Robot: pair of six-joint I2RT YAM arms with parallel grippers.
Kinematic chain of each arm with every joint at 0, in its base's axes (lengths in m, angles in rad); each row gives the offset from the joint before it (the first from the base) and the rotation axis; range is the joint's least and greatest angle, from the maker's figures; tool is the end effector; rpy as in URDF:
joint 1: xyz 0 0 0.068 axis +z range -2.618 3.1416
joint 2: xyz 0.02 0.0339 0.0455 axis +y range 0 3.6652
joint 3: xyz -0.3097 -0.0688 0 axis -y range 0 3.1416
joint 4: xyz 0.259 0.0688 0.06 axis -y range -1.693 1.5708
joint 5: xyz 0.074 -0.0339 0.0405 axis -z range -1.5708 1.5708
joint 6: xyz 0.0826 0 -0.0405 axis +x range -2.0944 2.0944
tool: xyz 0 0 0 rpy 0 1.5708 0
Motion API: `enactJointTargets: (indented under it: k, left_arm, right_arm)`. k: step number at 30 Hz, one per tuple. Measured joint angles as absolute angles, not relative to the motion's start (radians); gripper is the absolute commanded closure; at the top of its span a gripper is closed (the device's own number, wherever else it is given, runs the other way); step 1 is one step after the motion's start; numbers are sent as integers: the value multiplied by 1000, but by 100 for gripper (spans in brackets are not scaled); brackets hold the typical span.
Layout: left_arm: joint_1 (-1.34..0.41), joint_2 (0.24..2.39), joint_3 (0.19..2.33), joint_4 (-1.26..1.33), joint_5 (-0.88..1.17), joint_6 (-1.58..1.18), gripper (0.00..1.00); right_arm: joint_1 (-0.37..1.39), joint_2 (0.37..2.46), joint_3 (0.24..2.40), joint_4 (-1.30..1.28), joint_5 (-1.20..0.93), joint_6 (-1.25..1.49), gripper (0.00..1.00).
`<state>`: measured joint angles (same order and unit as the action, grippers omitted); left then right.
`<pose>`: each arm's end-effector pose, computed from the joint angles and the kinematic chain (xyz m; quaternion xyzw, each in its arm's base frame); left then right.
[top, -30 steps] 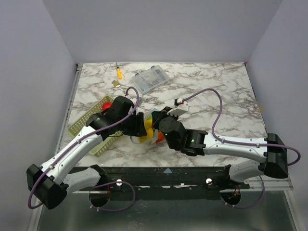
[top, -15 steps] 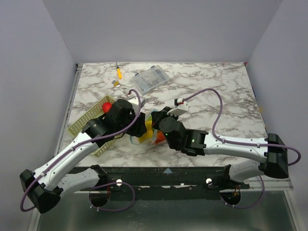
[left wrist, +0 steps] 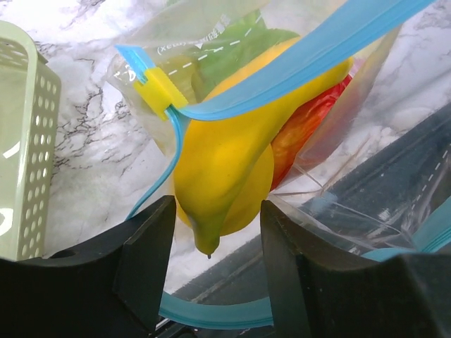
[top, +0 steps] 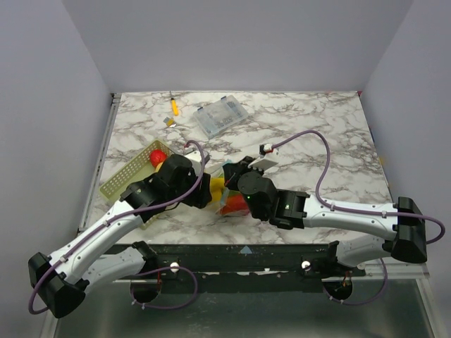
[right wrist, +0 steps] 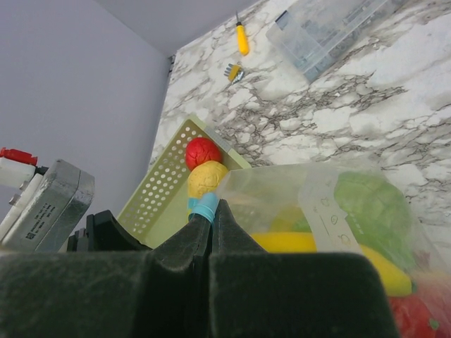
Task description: Place the food in the zip-top bag and seal the zipper
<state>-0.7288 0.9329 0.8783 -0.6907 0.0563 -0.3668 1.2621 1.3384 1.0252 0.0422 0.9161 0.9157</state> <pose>0.1554 -0.1450 0.3020 0.1759 0.8987 -0.2308 0.3289 0.1637 0.2977 0.3589 0.1405 0.7495 0.3178 0.5635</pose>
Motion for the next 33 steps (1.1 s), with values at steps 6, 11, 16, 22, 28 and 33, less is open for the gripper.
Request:
enactJointTargets:
  k: [6, 11, 16, 22, 28, 33]
  left_arm:
    - [-729, 939, 854, -607, 47, -352, 70]
    - [-732, 952, 847, -541, 38, -305, 98]
    - [-805, 891, 826, -490, 26, -189, 100]
    - [-884, 736, 795, -470, 43, 0, 100]
    - [-902, 783, 796, -458, 76, 145, 100]
    - [-904, 833, 733, -348, 142, 175, 100]
  right_arm:
    - [1262, 1338, 1025, 42, 901, 916, 99]
    - [1262, 1338, 1025, 42, 899, 915, 99]
    - [1257, 1327, 1025, 20, 881, 910, 99]
    - [1231, 1293, 1026, -33, 806, 905, 99]
    - [1187, 1265, 1026, -57, 717, 908, 99]
    - [1165, 1264, 1025, -62, 658, 916, 99]
